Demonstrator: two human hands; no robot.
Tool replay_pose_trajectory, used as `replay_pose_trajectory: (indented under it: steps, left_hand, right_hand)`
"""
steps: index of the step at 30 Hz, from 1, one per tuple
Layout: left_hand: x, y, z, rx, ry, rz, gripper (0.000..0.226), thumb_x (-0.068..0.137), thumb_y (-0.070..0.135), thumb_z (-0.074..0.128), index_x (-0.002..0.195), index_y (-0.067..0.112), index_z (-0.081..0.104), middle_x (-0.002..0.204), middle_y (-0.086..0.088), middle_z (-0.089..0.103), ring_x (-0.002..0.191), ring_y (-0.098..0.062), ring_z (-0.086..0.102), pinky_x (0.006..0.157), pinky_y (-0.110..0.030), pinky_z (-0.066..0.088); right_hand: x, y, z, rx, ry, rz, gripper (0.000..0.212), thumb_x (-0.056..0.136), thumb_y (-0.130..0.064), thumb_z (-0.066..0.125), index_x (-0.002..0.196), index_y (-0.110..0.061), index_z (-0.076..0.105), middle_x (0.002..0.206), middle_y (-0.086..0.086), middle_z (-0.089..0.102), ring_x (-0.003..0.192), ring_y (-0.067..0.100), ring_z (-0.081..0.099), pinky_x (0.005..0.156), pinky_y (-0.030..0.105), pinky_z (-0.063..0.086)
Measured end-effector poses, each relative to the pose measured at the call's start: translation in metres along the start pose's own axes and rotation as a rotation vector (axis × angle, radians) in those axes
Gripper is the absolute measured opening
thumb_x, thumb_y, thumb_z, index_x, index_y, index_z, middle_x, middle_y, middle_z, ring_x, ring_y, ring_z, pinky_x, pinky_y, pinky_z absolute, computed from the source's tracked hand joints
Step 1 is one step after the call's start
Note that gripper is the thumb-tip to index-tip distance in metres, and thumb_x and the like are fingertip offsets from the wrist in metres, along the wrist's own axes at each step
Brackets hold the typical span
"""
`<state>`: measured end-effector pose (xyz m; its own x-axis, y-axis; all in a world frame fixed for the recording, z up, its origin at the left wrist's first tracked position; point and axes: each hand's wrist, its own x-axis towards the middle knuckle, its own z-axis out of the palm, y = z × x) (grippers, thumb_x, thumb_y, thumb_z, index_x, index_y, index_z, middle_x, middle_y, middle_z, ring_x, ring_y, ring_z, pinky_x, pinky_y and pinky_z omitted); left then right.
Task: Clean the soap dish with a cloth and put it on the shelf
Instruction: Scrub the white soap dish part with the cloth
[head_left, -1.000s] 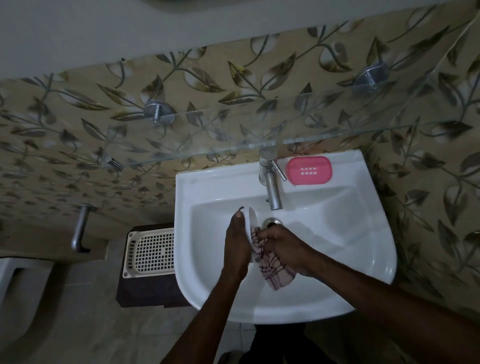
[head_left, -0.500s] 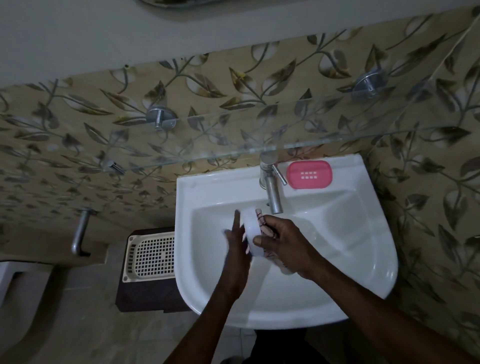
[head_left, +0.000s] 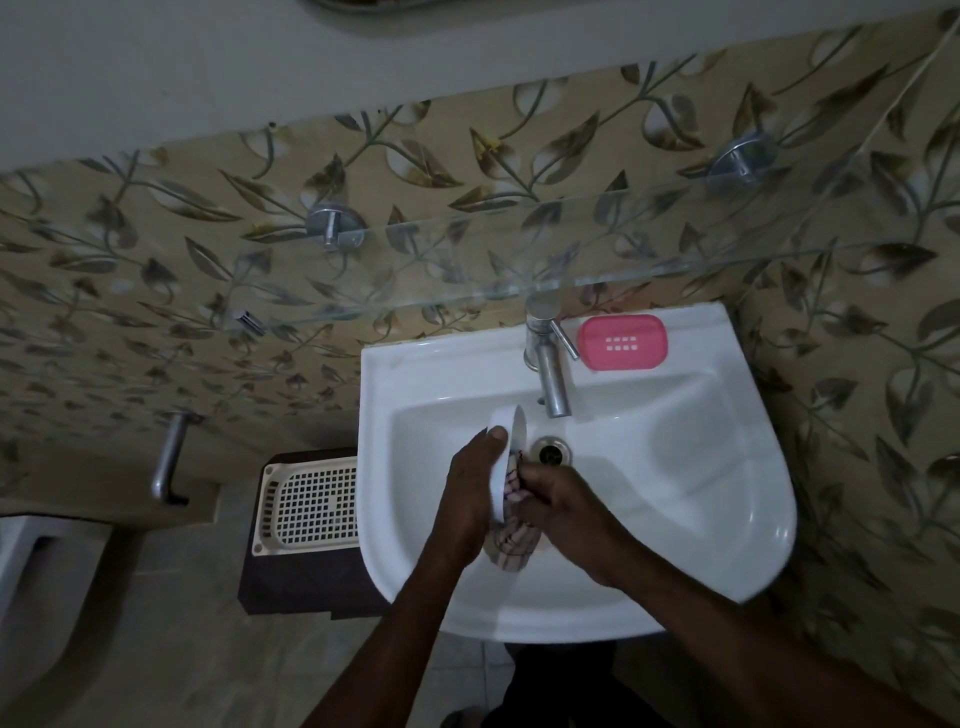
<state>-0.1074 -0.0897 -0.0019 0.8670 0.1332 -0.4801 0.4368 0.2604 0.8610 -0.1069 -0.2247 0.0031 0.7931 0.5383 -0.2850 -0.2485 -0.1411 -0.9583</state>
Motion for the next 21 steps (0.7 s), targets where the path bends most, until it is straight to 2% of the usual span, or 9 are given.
replay_pose_trajectory:
  steps: [2,5,8,11,13,15,18,21]
  left_hand:
    - [-0.006,-0.002,-0.004,0.058,-0.067,0.166,0.041,0.095,0.038,0.051,0.112,0.001,0.060,0.090,-0.009,0.067,0.082,-0.023,0.063,0.073,-0.035,0.053]
    - [-0.012,-0.006,-0.008,0.213,-0.123,0.239,0.058,0.093,0.041,0.050,0.143,0.011,0.045,0.124,-0.006,0.066,0.112,-0.024,0.063,0.096,-0.041,0.051]
    - [-0.020,-0.016,-0.007,0.252,-0.115,0.258,0.057,0.095,0.040,0.047,0.144,0.012,0.044,0.135,-0.009,0.060,0.126,-0.026,0.056,0.108,-0.050,0.043]
    - [-0.017,-0.010,-0.005,0.189,-0.116,0.197,0.049,0.098,0.033,0.049,0.145,0.018,0.044,0.141,-0.008,0.057,0.131,-0.028,0.053,0.109,-0.054,0.040]
    - [-0.013,-0.002,-0.001,0.178,-0.146,0.148,0.042,0.095,0.022,0.059,0.136,0.023,0.054,0.130,-0.006,0.065,0.121,-0.027,0.061,0.100,-0.047,0.050]
    - [-0.013,0.002,0.004,0.131,-0.085,0.115,0.037,0.090,0.018,0.068,0.126,0.023,0.061,0.117,-0.007,0.071,0.110,-0.029,0.067,0.091,-0.045,0.056]
    - [-0.014,0.002,0.004,0.042,-0.034,0.040,0.035,0.090,0.024,0.067,0.124,0.018,0.063,0.115,-0.013,0.072,0.108,-0.033,0.068,0.090,-0.048,0.056]
    - [-0.016,-0.002,-0.004,0.017,-0.044,-0.044,0.035,0.095,0.030,0.059,0.125,0.011,0.062,0.118,-0.019,0.070,0.110,-0.036,0.066,0.094,-0.050,0.053]
  right_hand:
    - [0.002,-0.010,0.001,0.266,0.047,0.081,0.032,0.090,0.010,0.047,0.107,-0.003,0.071,0.107,0.015,0.074,0.103,0.029,0.070,0.094,0.040,0.055]
    - [0.007,-0.018,-0.005,0.584,0.155,0.176,0.031,0.090,0.011,0.047,0.097,-0.002,0.074,0.097,0.019,0.074,0.091,0.031,0.071,0.087,0.040,0.054]
    - [0.015,-0.027,-0.018,0.744,0.211,0.181,0.026,0.091,0.007,0.048,0.099,0.002,0.072,0.091,0.017,0.073,0.081,0.026,0.072,0.077,0.034,0.058]
    - [0.015,-0.031,-0.019,0.696,0.244,0.205,0.023,0.093,0.005,0.050,0.097,-0.001,0.072,0.086,0.015,0.074,0.075,0.023,0.072,0.070,0.032,0.060]
    - [0.015,-0.031,-0.017,0.638,0.259,0.235,0.023,0.093,0.004,0.050,0.101,-0.001,0.071,0.090,0.018,0.073,0.079,0.026,0.071,0.072,0.034,0.059]
    - [0.013,-0.031,-0.017,0.612,0.259,0.260,0.023,0.092,0.004,0.054,0.108,0.001,0.069,0.100,0.023,0.073,0.088,0.033,0.071,0.079,0.041,0.059]
    - [0.006,-0.031,-0.021,0.563,0.331,0.281,0.023,0.091,0.003,0.056,0.109,0.000,0.068,0.104,0.025,0.073,0.094,0.038,0.071,0.085,0.049,0.057]
    - [-0.007,-0.033,-0.031,0.367,0.441,0.239,0.024,0.094,0.000,0.049,0.104,-0.009,0.069,0.101,0.020,0.074,0.092,0.035,0.072,0.085,0.054,0.057]
